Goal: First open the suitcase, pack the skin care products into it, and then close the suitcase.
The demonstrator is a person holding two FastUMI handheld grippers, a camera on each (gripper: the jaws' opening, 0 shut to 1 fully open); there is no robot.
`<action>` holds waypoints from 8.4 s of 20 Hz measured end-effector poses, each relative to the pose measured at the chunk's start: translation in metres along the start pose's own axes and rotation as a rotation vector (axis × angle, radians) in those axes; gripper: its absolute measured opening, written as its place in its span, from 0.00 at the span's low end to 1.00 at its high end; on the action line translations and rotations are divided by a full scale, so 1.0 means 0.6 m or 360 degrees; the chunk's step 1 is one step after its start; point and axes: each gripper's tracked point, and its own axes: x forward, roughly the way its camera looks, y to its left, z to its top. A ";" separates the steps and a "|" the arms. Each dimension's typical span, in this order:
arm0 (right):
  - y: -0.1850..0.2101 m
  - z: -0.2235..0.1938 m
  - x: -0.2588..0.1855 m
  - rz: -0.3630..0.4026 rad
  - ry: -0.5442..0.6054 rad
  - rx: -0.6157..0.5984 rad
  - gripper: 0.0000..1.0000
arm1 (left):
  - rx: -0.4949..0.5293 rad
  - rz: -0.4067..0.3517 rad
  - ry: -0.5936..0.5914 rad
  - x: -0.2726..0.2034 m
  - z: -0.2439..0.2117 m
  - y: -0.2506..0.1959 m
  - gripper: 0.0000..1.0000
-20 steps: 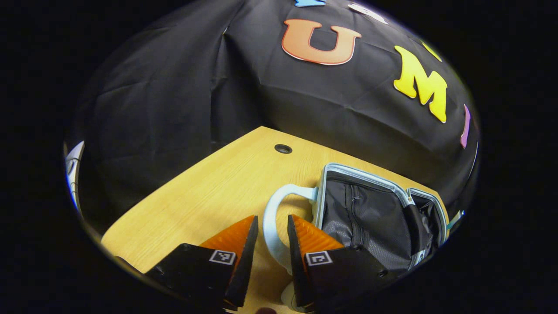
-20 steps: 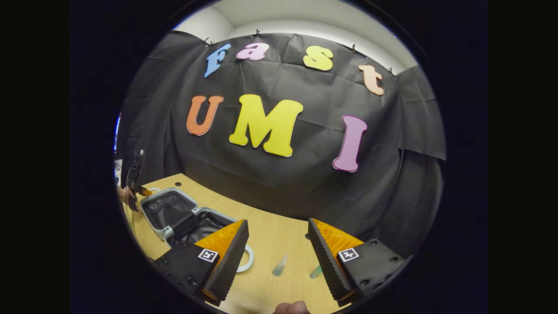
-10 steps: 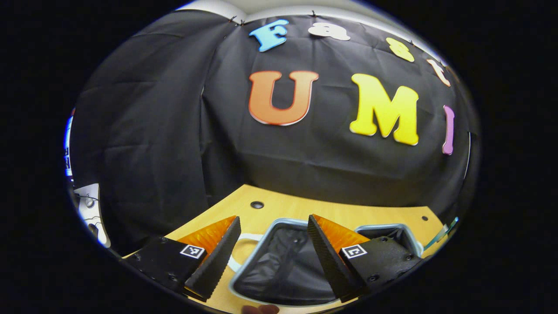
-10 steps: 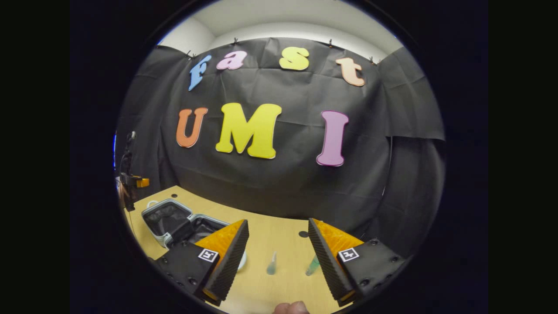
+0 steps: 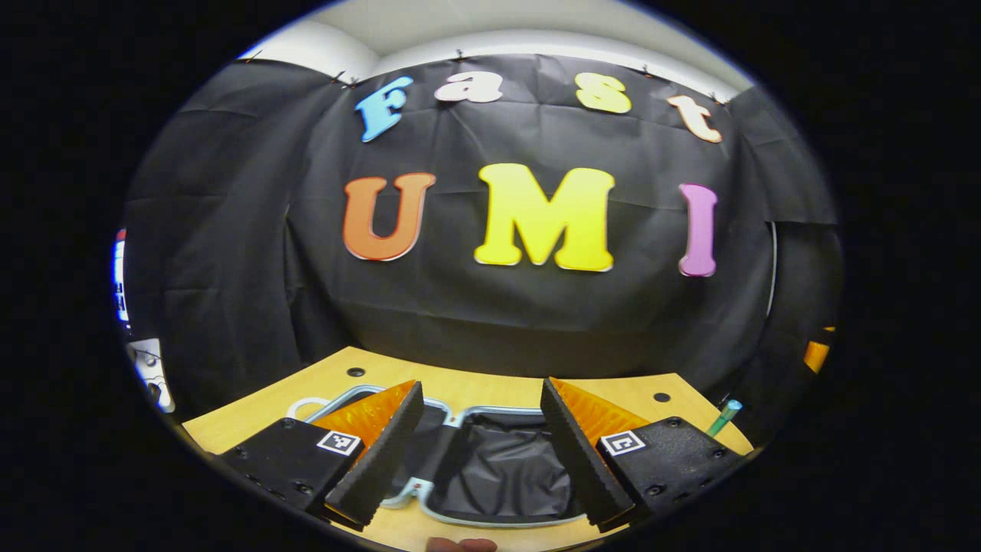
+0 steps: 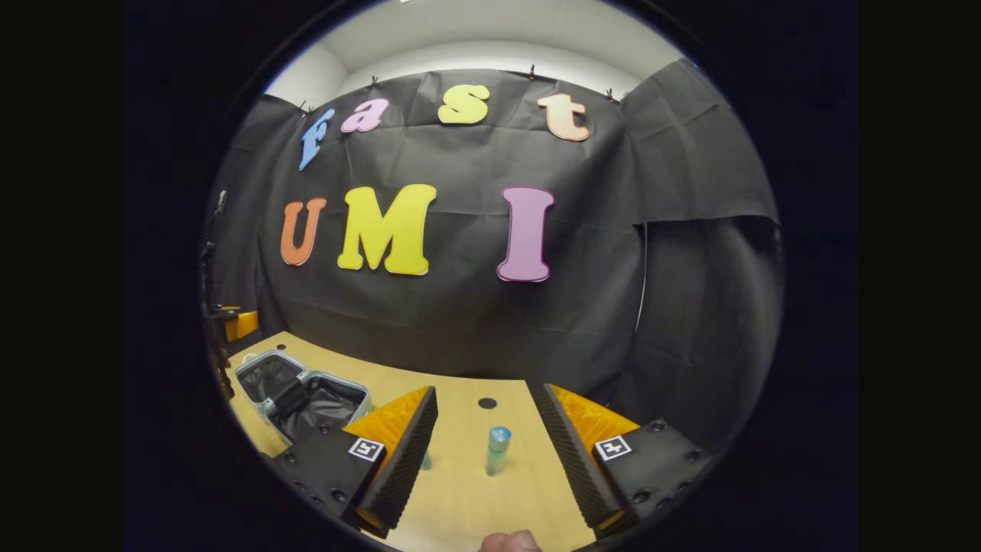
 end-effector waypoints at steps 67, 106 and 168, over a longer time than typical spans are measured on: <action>0.009 -0.448 0.331 0.0097 0.0887 0.0213 0.48 | -0.0136 -0.0190 0.0905 -0.043 -0.210 -0.093 0.36; 0.065 -0.180 0.018 0.0444 0.0910 0.0499 0.35 | -0.0255 -0.0307 0.2483 0.105 -0.449 0.049 0.57; 0.508 -0.138 0.127 0.0801 0.1103 0.0153 0.65 | -0.0715 0.0060 0.0597 -0.098 -0.202 0.458 0.93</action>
